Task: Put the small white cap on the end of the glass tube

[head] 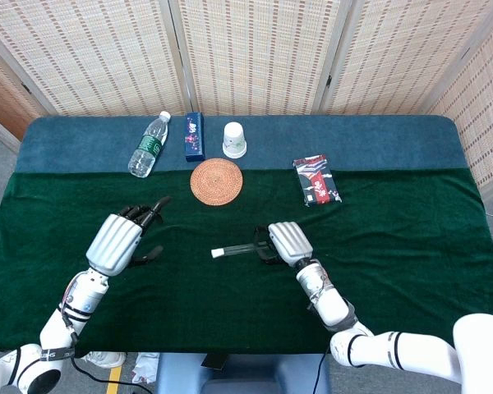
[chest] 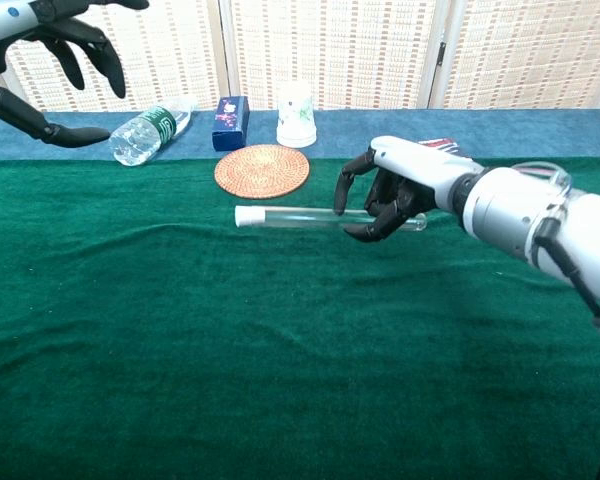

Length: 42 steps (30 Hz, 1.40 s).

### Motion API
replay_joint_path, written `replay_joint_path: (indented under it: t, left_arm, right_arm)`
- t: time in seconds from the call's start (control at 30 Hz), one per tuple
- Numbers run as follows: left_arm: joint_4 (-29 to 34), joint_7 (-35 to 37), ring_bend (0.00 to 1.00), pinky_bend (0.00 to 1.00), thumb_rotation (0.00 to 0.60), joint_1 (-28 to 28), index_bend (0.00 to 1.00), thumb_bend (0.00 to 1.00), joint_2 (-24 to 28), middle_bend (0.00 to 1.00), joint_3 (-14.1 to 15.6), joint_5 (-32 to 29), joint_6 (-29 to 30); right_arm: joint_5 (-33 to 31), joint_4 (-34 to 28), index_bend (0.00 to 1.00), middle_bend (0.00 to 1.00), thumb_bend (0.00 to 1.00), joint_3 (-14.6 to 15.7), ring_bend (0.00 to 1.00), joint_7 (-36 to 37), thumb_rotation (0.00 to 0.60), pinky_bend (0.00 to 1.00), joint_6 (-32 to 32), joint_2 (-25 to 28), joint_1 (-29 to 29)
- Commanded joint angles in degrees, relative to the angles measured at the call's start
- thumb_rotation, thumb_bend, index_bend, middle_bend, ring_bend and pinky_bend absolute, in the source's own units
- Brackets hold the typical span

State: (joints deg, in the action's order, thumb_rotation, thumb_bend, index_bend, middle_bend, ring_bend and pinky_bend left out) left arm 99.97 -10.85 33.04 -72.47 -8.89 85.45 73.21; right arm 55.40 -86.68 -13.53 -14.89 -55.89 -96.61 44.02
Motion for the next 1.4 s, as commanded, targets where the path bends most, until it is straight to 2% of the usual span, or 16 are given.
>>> replay_joint_path:
  t: [0.03, 0.17, 0.4, 0.6, 0.8, 0.9, 1.03, 1.17, 1.23, 1.27, 1.33, 1.4]
  left_arm:
    - [-0.1, -0.1, 0.31, 0.37, 0.600, -0.4, 0.00, 0.30, 0.2, 0.43, 0.2, -0.1, 0.2]
    - [0.0, 0.0, 0.29, 0.35, 0.600, -1.0, 0.00, 0.30, 0.5, 0.42, 0.4, -0.3, 0.4]
    - [-0.5, 0.4, 0.27, 0.30, 0.600, -1.7, 0.00, 0.29, 0.5, 0.41, 0.6, -0.4, 0.7]
    - [-0.7, 0.6, 0.26, 0.27, 0.600, -2.1, 0.00, 0.29, 0.6, 0.40, 0.3, -1.1, 0.8]
    - [-2.1, 1.0, 0.24, 0.24, 0.600, -2.7, 0.00, 0.29, 0.1, 0.39, -0.2, -3.7, 0.4]
    - [-2.4, 0.5, 0.24, 0.23, 0.600, -3.1, 0.00, 0.29, 0.4, 0.38, -0.1, -5.2, -0.1]
    - [-2.0, -0.5, 0.23, 0.22, 0.600, -4.5, 0.02, 0.29, 2.5, 0.37, 0.1, -8.2, -0.6]
    - [-1.3, -1.2, 0.23, 0.21, 0.600, -6.5, 0.07, 0.29, 4.8, 0.36, 0.5, -10.7, 0.1]
    - [-1.0, -1.6, 0.22, 0.21, 0.600, -7.8, 0.09, 0.29, 5.8, 0.36, 0.7, -11.6, 1.3]
    - [-0.9, -1.8, 0.22, 0.20, 0.600, -8.5, 0.09, 0.29, 6.1, 0.36, 0.9, -11.8, 2.0]
    - [-0.6, -1.8, 0.21, 0.18, 0.600, -10.1, 0.10, 0.29, 6.8, 0.35, 1.3, -11.9, 3.7]
    - [-0.6, -1.8, 0.20, 0.16, 0.600, -11.7, 0.10, 0.29, 7.1, 0.34, 1.9, -11.3, 5.8]
  right_arm:
    - [0.4, 4.2, 0.86, 1.00, 0.55, 1.3, 1.00, 0.0, 0.600, 1.00, -0.8, -3.5, -0.1]
    - [1.7, 8.3, 0.83, 1.00, 0.55, 2.2, 1.00, -0.9, 0.600, 1.00, -1.8, -6.3, -0.2]
    - [2.8, 11.0, 0.56, 1.00, 0.55, 3.0, 1.00, -2.3, 0.600, 1.00, -2.7, -8.5, -1.0]
    - [3.4, 10.8, 0.37, 1.00, 0.55, 3.1, 1.00, -3.0, 0.600, 1.00, -2.9, -8.3, -1.8]
    - [4.5, 10.1, 0.29, 0.99, 0.55, 3.0, 1.00, -1.6, 0.600, 1.00, -2.8, -7.2, -2.9]
    - [6.3, 8.0, 0.27, 0.99, 0.55, 3.0, 1.00, -0.3, 0.600, 1.00, -3.6, -5.2, -3.7]
    - [10.5, 1.0, 0.27, 0.95, 0.55, 3.5, 1.00, 0.2, 0.600, 1.00, -7.6, 2.3, -6.3]
    - [15.0, -6.6, 0.27, 0.82, 0.55, 5.1, 0.98, -1.4, 0.600, 0.99, -13.1, 11.8, -10.2]
    - [17.5, -9.8, 0.27, 0.72, 0.55, 6.2, 0.91, -1.2, 0.600, 0.92, -16.3, 16.6, -12.7]
    - [18.4, -11.0, 0.27, 0.66, 0.55, 6.7, 0.84, -0.7, 0.600, 0.85, -17.6, 18.6, -13.8]
    - [20.4, -13.0, 0.27, 0.52, 0.55, 7.9, 0.71, 1.3, 0.600, 0.69, -20.1, 23.0, -16.5]
    - [22.2, -13.9, 0.25, 0.36, 0.55, 9.6, 0.48, 3.8, 0.600, 0.46, -21.7, 27.2, -19.0]
